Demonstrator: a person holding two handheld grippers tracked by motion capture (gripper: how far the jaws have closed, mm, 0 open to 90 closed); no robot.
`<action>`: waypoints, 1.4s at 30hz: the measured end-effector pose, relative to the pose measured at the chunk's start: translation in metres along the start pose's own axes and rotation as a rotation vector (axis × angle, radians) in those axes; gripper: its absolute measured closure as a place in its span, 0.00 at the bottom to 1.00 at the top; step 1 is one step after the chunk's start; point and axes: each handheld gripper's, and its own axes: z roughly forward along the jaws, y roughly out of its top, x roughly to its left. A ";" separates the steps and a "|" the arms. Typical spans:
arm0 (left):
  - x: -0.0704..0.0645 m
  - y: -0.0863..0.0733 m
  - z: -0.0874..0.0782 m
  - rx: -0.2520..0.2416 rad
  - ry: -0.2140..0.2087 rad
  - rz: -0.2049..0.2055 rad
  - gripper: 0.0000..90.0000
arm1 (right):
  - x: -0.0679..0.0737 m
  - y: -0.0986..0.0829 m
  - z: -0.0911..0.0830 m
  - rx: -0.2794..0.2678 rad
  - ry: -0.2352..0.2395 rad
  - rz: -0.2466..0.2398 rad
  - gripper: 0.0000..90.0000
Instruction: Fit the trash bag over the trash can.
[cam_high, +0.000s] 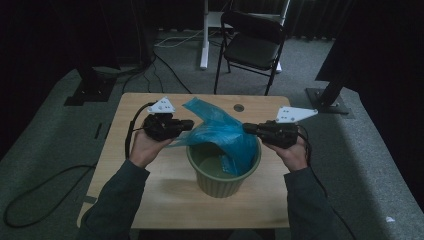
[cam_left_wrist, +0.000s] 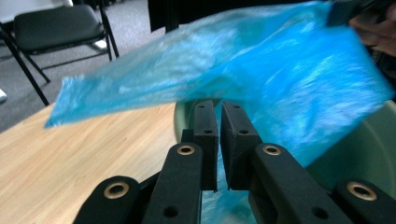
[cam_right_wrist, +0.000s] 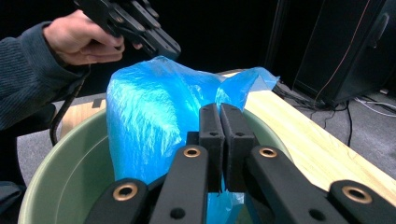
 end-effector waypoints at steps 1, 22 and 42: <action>0.000 -0.001 0.002 0.009 -0.003 0.001 0.91 | 0.000 0.000 0.000 -0.001 0.000 -0.001 0.98; -0.023 0.006 0.031 0.003 -0.207 0.074 0.79 | 0.002 0.000 0.001 -0.019 0.004 -0.010 0.98; -0.019 0.006 0.008 -0.050 -0.055 0.093 1.00 | 0.001 -0.014 -0.007 -0.004 -0.003 -0.003 0.97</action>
